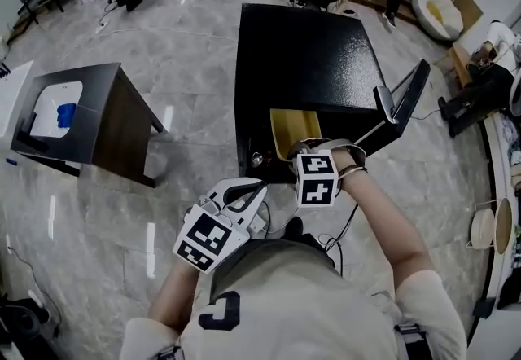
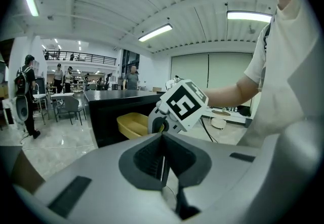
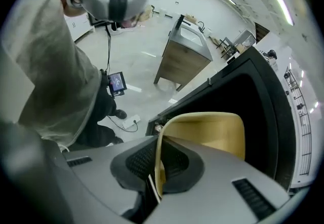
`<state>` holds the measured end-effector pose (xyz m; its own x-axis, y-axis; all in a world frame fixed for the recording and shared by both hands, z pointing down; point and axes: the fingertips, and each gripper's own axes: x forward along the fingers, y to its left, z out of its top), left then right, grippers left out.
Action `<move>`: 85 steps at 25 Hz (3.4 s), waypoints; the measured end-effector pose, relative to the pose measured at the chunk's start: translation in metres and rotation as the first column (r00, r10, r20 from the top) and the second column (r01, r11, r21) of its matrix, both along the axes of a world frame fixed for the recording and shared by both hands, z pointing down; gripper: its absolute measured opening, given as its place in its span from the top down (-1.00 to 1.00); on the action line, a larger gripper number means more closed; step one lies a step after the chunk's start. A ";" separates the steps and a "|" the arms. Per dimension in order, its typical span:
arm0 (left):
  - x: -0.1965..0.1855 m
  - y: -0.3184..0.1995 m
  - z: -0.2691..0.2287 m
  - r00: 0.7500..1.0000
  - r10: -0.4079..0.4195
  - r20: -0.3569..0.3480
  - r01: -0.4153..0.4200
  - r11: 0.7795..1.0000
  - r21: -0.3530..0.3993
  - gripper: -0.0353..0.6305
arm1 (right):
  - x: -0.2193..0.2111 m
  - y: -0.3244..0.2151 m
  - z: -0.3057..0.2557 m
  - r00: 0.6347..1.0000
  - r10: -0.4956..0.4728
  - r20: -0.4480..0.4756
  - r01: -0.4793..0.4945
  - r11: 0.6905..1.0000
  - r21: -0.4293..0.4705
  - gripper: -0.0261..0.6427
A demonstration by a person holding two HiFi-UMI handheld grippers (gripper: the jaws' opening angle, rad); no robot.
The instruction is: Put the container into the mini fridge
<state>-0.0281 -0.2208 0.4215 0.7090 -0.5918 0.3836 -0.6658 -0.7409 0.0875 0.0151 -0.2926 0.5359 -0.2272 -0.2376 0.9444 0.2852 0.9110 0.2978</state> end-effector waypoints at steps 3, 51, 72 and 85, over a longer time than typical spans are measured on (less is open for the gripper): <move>-0.005 0.001 0.003 1.000 -0.021 0.001 0.021 1.000 -0.005 0.72 | -0.007 -0.016 0.012 1.000 -0.004 -0.008 0.004 1.000 0.019 0.83; -0.052 -0.023 0.015 0.985 -0.171 -0.028 0.169 0.983 -0.065 0.72 | -0.059 -0.161 0.013 0.958 -0.028 0.285 -0.124 0.857 0.501 0.54; -0.073 -0.006 0.012 0.971 -0.239 -0.022 0.237 0.969 -0.065 0.72 | -0.051 -0.159 -0.007 0.873 0.049 0.485 -0.304 0.833 0.462 0.43; -0.104 -0.009 0.008 0.982 -0.190 0.010 0.190 0.982 0.018 0.72 | -0.053 -0.077 -0.023 0.788 0.196 0.584 -0.424 0.861 0.282 0.43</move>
